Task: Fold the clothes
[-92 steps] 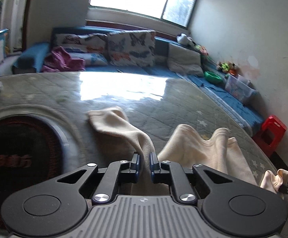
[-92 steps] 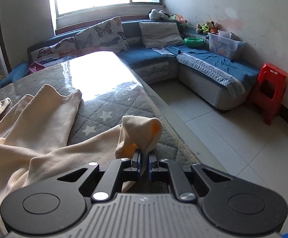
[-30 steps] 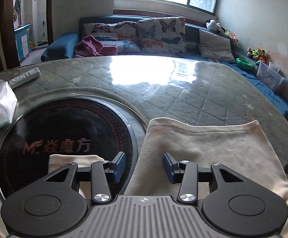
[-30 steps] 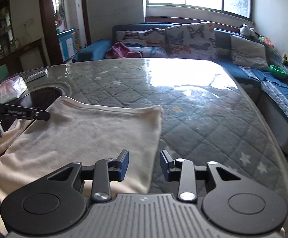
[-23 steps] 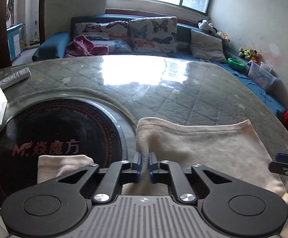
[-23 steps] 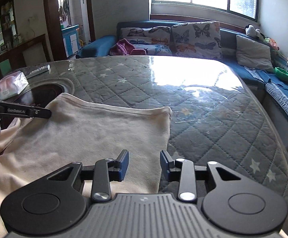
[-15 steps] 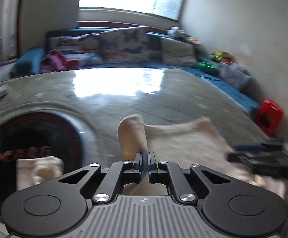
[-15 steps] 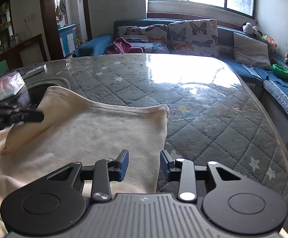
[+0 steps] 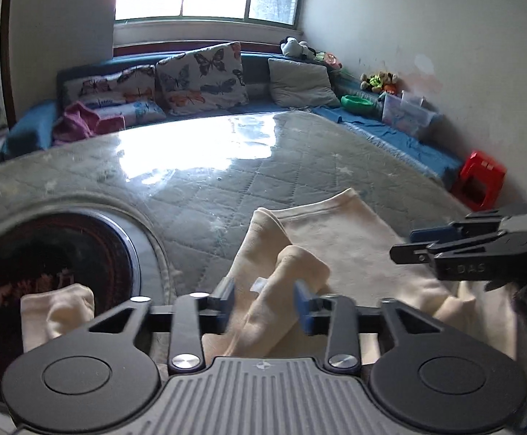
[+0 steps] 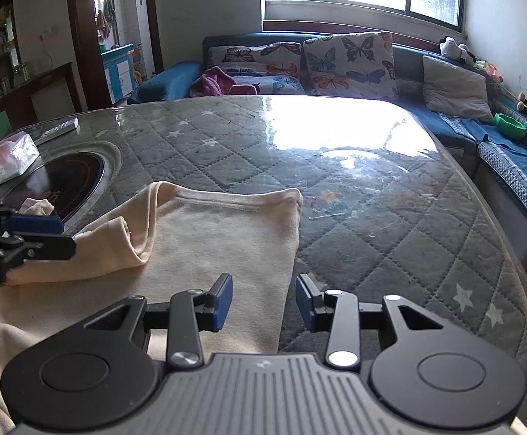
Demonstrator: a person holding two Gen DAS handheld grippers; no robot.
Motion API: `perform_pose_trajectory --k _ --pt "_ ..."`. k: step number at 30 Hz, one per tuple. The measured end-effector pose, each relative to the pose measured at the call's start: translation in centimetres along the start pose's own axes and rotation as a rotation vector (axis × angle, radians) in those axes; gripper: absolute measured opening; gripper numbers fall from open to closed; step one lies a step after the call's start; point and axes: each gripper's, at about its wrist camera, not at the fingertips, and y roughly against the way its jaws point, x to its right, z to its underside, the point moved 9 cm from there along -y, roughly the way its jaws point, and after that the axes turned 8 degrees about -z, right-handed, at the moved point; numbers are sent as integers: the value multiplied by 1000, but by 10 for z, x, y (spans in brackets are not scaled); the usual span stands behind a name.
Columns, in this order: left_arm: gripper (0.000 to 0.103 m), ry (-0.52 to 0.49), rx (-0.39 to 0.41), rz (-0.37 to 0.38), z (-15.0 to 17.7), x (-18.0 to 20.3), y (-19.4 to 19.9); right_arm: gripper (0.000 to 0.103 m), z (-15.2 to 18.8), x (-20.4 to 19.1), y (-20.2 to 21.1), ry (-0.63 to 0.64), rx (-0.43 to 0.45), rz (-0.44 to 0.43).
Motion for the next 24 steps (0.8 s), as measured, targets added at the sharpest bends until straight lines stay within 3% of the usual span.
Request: perform_pose_trajectory --k 4,5,6,7,9,13,19,22,24 --pt "41 -32 -41 10 4 7 -15 39 -1 -1 -4 6 -7 -2" --pt "35 -34 -49 2 4 8 -18 39 -1 -1 -5 8 -9 -1" --pt "14 -27 -53 1 4 6 -20 39 -1 0 -5 8 -11 -1" --pt "8 -18 -51 4 4 4 -20 39 -2 1 -6 6 -12 -3" --pt "7 -1 -25 -8 -1 -3 -17 39 -4 3 -7 -2 -11 -8" --pt "6 86 30 -121 -15 -43 -12 38 -10 11 -12 -12 -12 -16" --pt "6 182 10 -236 -24 -97 -23 36 -25 23 -32 -42 -18 -44" --pt "6 187 -8 -250 -21 -107 -30 29 -33 27 -43 -59 -22 -57" --pt "6 182 -15 -258 -19 -111 -34 12 -38 28 -50 -65 -24 -68"
